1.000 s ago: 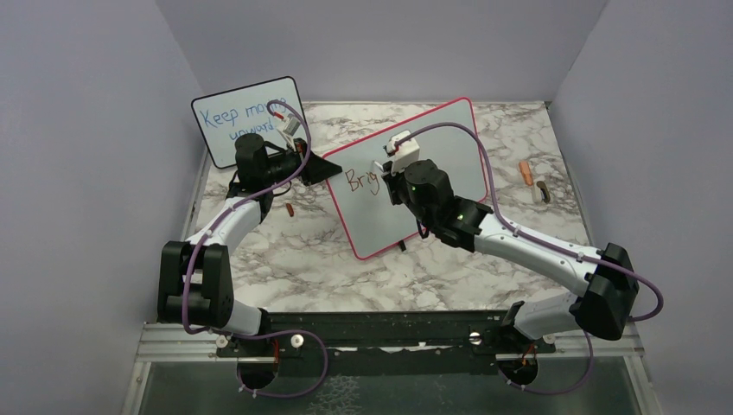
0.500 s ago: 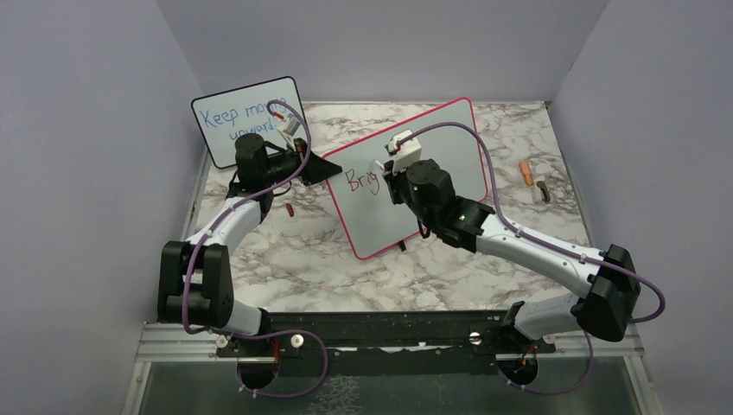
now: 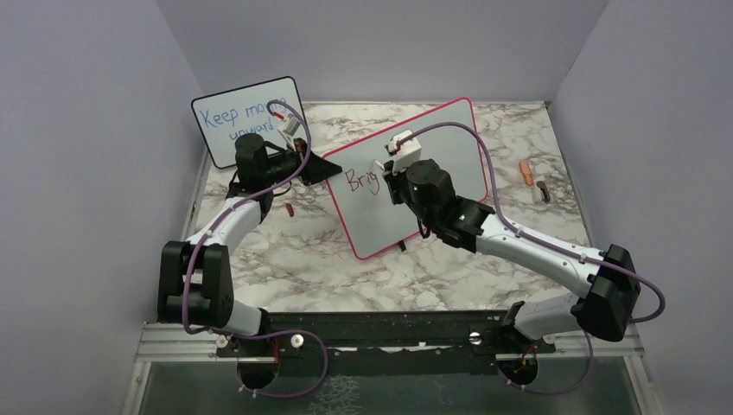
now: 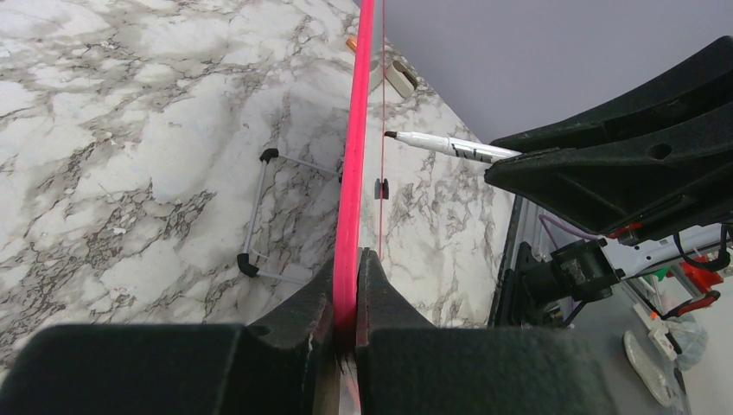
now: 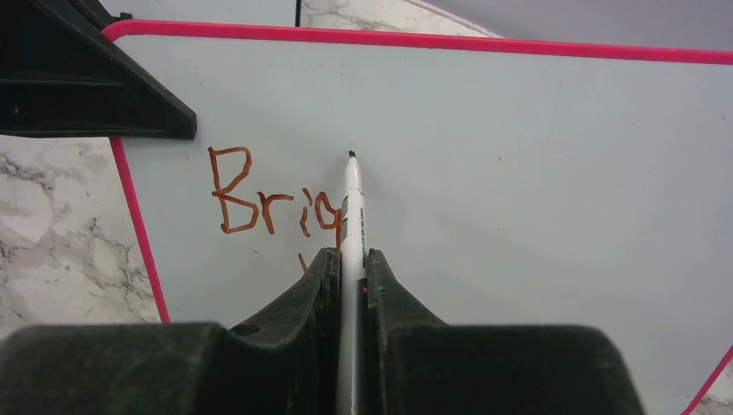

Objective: Write a sentence on the whiteboard

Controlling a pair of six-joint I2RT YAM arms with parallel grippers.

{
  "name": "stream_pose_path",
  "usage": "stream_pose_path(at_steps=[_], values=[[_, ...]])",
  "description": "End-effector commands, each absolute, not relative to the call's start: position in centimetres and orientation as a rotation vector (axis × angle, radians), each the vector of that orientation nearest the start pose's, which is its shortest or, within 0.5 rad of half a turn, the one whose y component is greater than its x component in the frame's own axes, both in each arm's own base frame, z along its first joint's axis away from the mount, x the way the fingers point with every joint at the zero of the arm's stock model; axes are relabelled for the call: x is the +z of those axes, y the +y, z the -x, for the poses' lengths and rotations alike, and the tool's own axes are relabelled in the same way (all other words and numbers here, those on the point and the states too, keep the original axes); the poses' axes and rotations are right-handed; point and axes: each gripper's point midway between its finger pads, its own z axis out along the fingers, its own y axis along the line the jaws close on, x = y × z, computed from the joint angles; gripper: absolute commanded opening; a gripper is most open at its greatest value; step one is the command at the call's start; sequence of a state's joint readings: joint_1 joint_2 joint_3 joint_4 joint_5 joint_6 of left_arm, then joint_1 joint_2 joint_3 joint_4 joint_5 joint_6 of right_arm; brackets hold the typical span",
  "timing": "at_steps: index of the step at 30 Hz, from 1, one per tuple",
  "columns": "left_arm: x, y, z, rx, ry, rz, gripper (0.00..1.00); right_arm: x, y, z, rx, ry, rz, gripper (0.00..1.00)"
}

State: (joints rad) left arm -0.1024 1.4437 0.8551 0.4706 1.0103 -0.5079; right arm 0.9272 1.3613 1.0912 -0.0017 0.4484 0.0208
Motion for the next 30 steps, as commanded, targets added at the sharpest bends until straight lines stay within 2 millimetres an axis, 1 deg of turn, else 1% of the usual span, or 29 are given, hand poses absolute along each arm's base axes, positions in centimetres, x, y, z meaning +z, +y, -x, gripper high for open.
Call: stream_pose_path(at_steps=[1,12,22,28,30], values=[[20.2,-19.8,-35.0,-1.271,1.84,-0.446,0.0,26.8,29.9,-32.3,0.253,1.732,0.495,0.01],[20.2,-19.9,-35.0,-1.274,1.841,-0.447,0.0,26.4,30.1,-32.7,0.239,1.738,0.492,0.01],[20.2,-19.9,-35.0,-1.273,1.839,-0.447,0.0,25.6,29.8,-33.1,0.205,1.753,0.482,0.01],[20.2,-19.9,-35.0,-1.274,1.841,-0.447,0.0,25.3,29.8,-32.7,0.216,1.768,0.499,0.01],[20.2,-19.8,-35.1,-1.274,1.841,-0.446,0.0,24.7,29.6,-32.4,0.209,1.793,0.511,0.01]])
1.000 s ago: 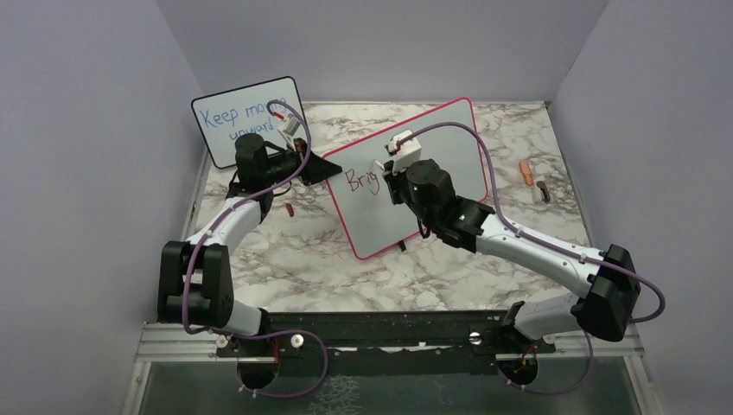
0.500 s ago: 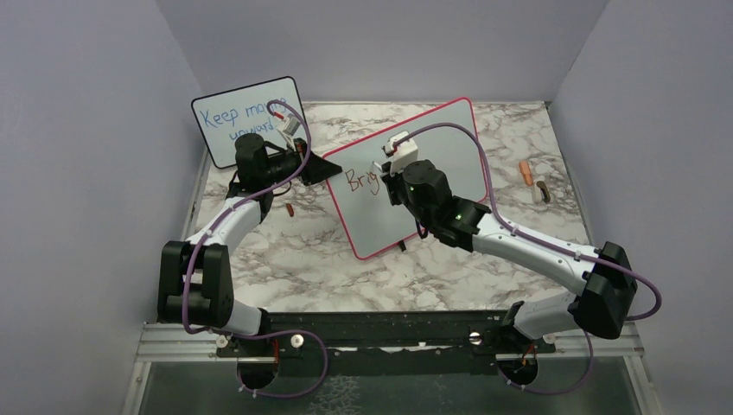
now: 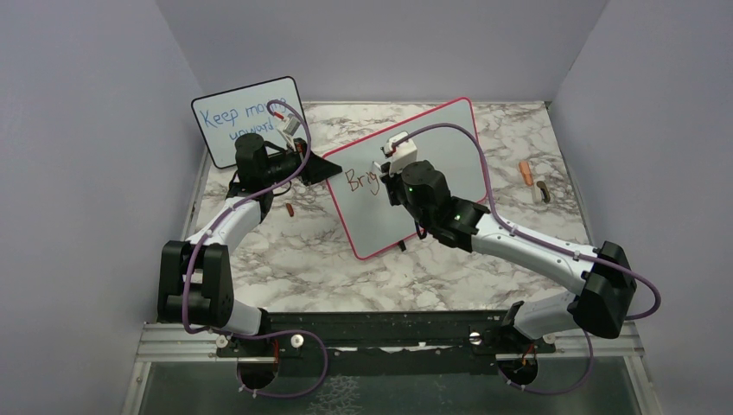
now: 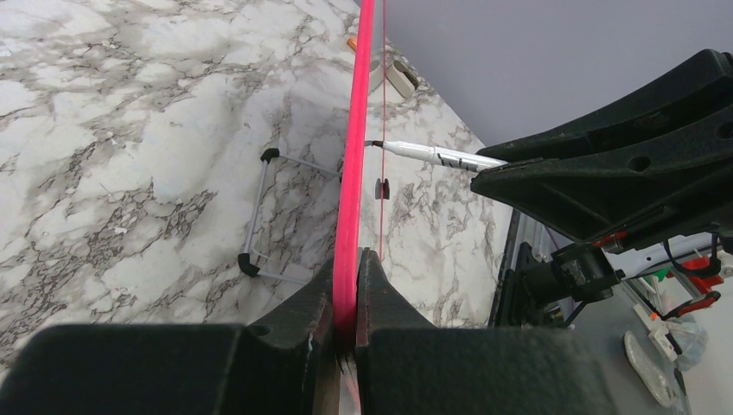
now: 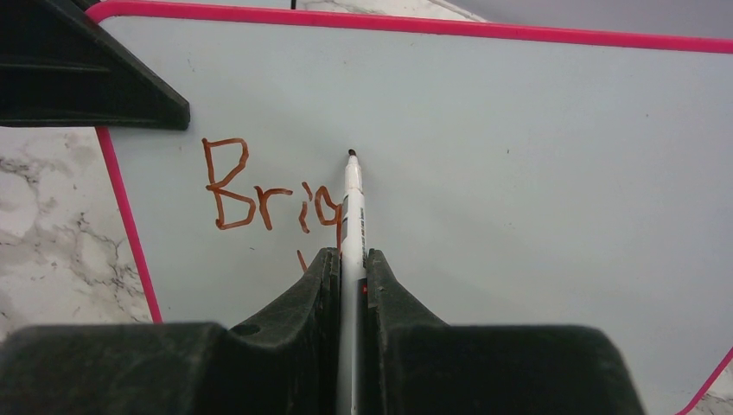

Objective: Write a sentence on the whiteboard

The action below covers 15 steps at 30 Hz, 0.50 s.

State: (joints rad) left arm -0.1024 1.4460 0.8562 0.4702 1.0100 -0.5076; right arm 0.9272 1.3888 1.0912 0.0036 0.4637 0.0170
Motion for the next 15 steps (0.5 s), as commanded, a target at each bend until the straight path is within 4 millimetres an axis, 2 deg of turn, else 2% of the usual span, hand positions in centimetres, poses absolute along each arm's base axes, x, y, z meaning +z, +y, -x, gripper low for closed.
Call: stream_pose_path(at_steps=[1,15], values=[[20.1,-19.9,-35.0,-1.275,1.843,-0.446,0.0,24.4,29.5,-32.3,0.207,1.804,0.516,0.01],[20.2,-19.8,-35.1,-1.271,1.84,-0.445,0.0,22.5,28.5,-31.0,0.212,1.872,0.529,0.01]])
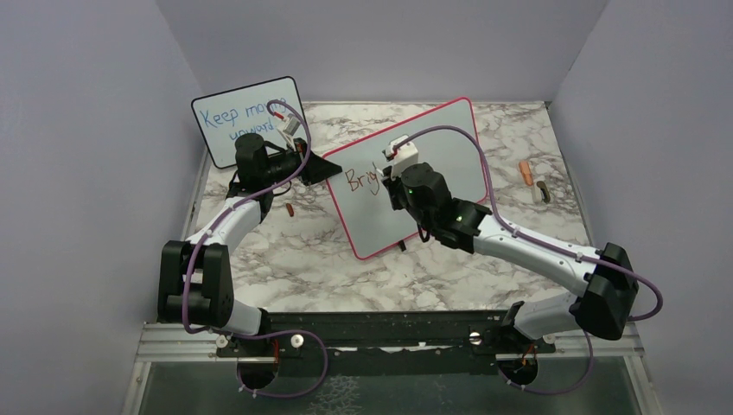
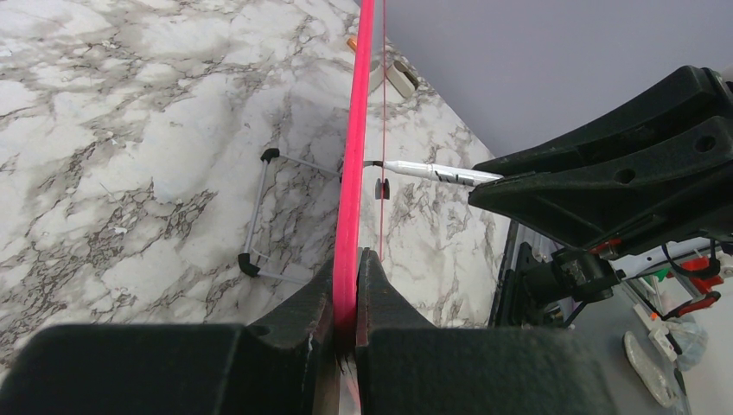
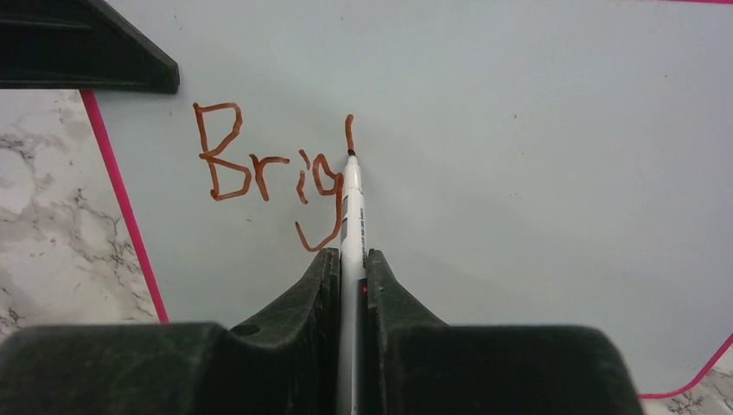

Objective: Write a sentence on the whiteboard

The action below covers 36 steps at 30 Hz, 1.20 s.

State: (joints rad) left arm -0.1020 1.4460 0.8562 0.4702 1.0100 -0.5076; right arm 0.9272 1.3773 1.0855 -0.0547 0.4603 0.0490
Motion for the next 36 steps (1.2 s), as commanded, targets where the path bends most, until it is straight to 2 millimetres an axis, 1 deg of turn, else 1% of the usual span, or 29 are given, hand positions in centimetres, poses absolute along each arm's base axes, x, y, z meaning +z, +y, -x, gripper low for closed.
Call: stream_pose_path(at_steps=[1,11,20,25,36], values=[[20.2,-19.8,-35.1,-1.27,1.84,-0.445,0.0,22.4,28.4,-30.9,0.211,1.877,0.529,0.01],[20.2,-19.8,-35.1,-1.27,1.84,-0.445,0.0,21.3,28.1,-30.3,0.216,1.912,0.544,0.01],[20.1,-19.9,-35.1,-1.272,1.842,-0.444,0.0,20.9,28.2,-30.0,0.229,1.923,0.558,0.01],[20.1,-19.8,-35.1,-1.272,1.842,-0.444,0.0,21.1,28.2,-30.2,0.226,1.916,0.548,0.01],[20.1,-19.8,-35.1,-1.273,1.844,-0.444,0.0,22.7,28.6,-31.1,0.235,1.848,0.501,0.01]])
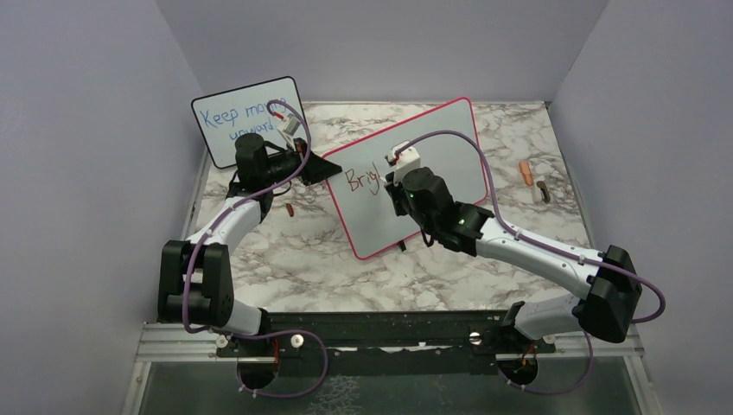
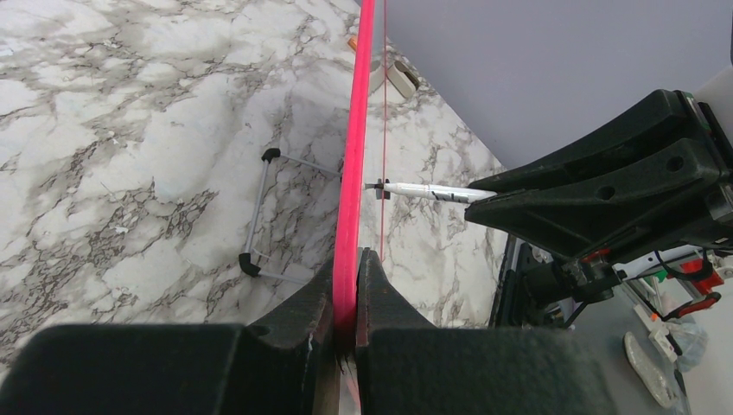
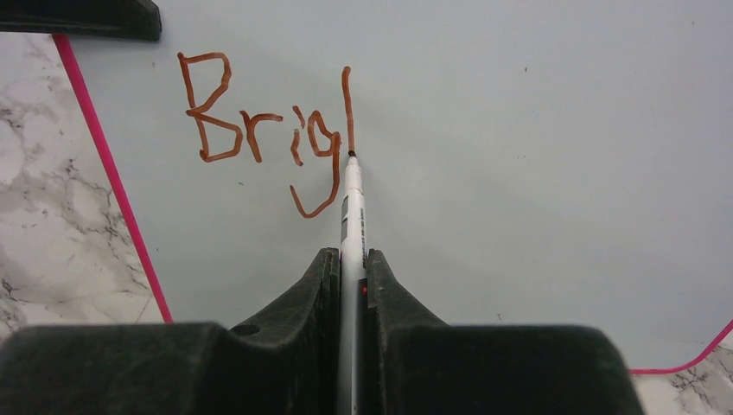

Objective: Write a sentence on the whiteboard

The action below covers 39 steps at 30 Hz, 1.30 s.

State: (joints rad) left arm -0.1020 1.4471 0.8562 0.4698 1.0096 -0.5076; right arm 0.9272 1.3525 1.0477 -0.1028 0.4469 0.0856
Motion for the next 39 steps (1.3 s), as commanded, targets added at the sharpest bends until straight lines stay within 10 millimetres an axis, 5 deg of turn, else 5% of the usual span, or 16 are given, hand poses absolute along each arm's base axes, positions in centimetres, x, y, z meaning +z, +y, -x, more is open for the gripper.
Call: stream_pose_path(at_steps=[1,28,39], values=[[20.1,-19.8,-35.1,-1.273,1.844,-0.444,0.0,22.8,28.6,-31.2,0.234,1.842,0.499,0.01],[20.1,-19.9,-35.1,-1.274,1.844,-0.445,0.0,24.5,28.2,-32.4,0.192,1.781,0.434,0.01],[20.1,-19.8,-35.1,-1.272,1.844,-0.443,0.0,23.3,27.5,-32.0,0.167,1.831,0.435,0.01]])
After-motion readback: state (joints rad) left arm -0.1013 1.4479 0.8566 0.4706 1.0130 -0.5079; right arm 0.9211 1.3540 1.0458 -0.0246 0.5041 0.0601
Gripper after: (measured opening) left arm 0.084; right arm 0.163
